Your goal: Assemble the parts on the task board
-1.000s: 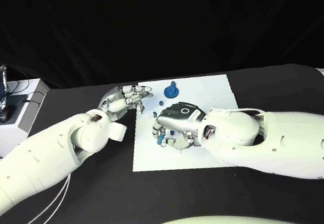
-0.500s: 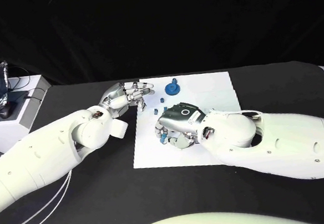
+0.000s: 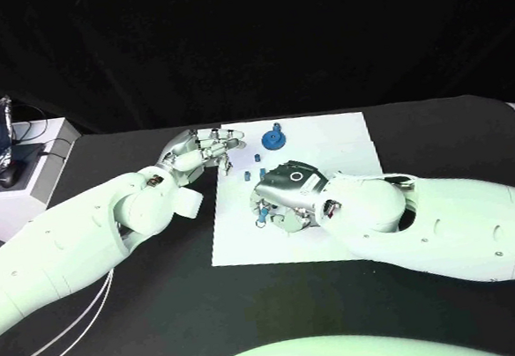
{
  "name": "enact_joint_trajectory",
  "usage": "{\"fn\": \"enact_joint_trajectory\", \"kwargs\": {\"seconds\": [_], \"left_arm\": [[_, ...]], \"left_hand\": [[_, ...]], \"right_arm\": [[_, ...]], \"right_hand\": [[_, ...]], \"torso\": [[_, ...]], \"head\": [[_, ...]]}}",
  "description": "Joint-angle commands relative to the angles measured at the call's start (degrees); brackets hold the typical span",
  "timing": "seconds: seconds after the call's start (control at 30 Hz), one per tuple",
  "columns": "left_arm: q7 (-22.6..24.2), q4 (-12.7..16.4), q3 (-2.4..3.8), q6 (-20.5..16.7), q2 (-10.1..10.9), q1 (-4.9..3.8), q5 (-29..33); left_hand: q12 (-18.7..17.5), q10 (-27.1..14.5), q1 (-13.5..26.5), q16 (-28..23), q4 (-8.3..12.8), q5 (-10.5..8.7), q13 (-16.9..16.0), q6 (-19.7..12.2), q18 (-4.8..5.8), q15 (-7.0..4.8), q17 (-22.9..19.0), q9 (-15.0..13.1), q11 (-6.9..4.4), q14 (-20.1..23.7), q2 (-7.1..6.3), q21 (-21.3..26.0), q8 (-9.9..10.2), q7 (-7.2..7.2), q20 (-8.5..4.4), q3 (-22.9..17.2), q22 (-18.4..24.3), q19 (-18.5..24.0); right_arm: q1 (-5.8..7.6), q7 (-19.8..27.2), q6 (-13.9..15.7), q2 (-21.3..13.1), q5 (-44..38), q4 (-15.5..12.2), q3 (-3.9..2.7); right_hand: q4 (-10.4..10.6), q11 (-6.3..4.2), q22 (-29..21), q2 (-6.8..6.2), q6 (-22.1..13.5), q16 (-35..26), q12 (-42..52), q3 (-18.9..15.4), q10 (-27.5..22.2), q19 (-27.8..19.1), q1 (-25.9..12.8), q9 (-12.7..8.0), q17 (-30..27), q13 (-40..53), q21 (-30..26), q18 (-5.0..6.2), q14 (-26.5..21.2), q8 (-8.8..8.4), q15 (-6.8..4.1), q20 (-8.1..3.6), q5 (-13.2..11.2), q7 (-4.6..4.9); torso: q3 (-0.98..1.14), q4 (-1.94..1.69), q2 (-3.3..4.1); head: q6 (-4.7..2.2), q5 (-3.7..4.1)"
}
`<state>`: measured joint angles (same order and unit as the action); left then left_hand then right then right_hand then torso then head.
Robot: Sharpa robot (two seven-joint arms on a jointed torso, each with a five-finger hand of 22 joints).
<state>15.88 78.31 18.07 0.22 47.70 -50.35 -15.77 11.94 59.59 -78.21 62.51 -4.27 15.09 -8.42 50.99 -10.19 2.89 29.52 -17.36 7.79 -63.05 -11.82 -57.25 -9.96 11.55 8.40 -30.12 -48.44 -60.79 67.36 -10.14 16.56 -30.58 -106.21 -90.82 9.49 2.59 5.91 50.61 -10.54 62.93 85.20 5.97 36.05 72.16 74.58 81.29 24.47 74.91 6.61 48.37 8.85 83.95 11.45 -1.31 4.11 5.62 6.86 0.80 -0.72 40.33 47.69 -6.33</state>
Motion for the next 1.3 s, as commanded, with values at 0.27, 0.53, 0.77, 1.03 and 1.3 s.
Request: {"fn": "enact_joint_trajectory", "kwargs": {"seconds": [0.27,0.53,0.77,1.03,1.3], "left_arm": [[0.3,0.3,0.05,1.1,0.0,-0.01,-0.1],[0.3,0.2,0.06,1.1,0.0,-0.01,-0.1],[0.3,0.2,0.06,1.1,0.0,-0.01,-0.1],[0.2,0.2,0.06,1.2,0.1,-0.01,-0.1],[0.1,0.3,0.06,1.2,0.1,-0.01,-0.1]], "left_hand": [[0.1,-0.5,-0.1,0.2,-0.2,-0.05,0.0,-0.4,0.68,0.25,0.1,0.1,-0.09,0.0,0.12,-0.2,0.0,-0.02,0.02,0.0,0.1,0.3],[0.1,-0.5,-0.1,0.2,-0.2,-0.04,0.0,-0.4,0.68,0.27,0.1,0.0,-0.08,0.1,0.15,-0.3,-0.1,-0.03,0.06,0.0,0.0,0.3],[0.1,-0.5,-0.1,0.2,-0.2,-0.04,0.0,-0.4,0.68,0.27,0.1,0.0,-0.08,0.1,0.15,-0.3,-0.1,-0.03,0.06,0.0,0.0,0.3],[0.2,-0.6,-0.2,0.2,-0.2,-0.04,-0.1,-0.4,0.68,0.28,0.1,0.0,-0.08,0.1,0.17,-0.3,-0.1,-0.04,0.06,0.0,0.0,0.3],[0.2,-0.6,-0.2,0.2,-0.2,-0.04,-0.1,-0.4,0.68,0.28,0.1,0.0,-0.08,0.1,0.17,-0.3,-0.1,-0.04,0.06,0.0,0.0,0.3]], "right_arm": [[-0.66,0.0,-0.5,0.6,-1.3,0.6,0.09],[-0.98,0.1,-0.2,0.8,-1.3,0.5,0.11],[-1.11,0.1,-0.4,0.7,-1.3,0.1,0.11],[-1.14,-0.2,-0.8,1.1,-1.3,1.0,0.11],[-1.38,0.2,-1.4,2.0,-1.2,2.3,0.26]], "right_hand": [[-0.3,-3.19,0.1,1.24,0.2,0.1,0.2,0.4,3.5,-0.1,0.8,0.1,1.9,0.1,-0.2,-0.32,3.4,0.43,-0.44,-0.23,0.4,0.05],[-0.3,-3.19,0.1,1.24,0.2,0.0,0.2,0.4,3.5,-0.1,0.8,0.2,1.9,0.1,-0.2,-0.32,3.4,0.44,-0.43,-0.23,0.4,0.06],[-0.4,-3.18,0.2,1.24,0.2,0.0,0.2,0.5,3.6,-0.1,0.7,0.2,1.8,0.1,-0.2,-0.32,3.4,0.47,-0.43,-0.23,0.5,0.08],[-0.4,-3.18,0.2,1.24,0.2,0.0,0.2,0.5,3.6,-0.1,0.7,0.2,1.8,0.1,-0.2,-0.32,3.4,0.47,-0.43,-0.23,0.5,0.08],[-0.9,-2.89,0.0,1.03,-0.5,-0.1,-0.5,0.8,2.9,-0.5,0.0,0.4,1.6,0.1,-0.6,-0.27,3.4,0.27,-0.24,-0.15,0.9,0.38]], "torso": [[0.02,-0.03,-0.01],[0.03,0.11,-0.06],[0.00,0.03,-0.05],[-0.04,0.06,-0.05],[-0.07,-0.04,-0.03]], "head": [[0.56,-0.27],[0.67,-0.44],[0.77,-0.48],[0.75,-0.38],[0.72,-0.24]]}}
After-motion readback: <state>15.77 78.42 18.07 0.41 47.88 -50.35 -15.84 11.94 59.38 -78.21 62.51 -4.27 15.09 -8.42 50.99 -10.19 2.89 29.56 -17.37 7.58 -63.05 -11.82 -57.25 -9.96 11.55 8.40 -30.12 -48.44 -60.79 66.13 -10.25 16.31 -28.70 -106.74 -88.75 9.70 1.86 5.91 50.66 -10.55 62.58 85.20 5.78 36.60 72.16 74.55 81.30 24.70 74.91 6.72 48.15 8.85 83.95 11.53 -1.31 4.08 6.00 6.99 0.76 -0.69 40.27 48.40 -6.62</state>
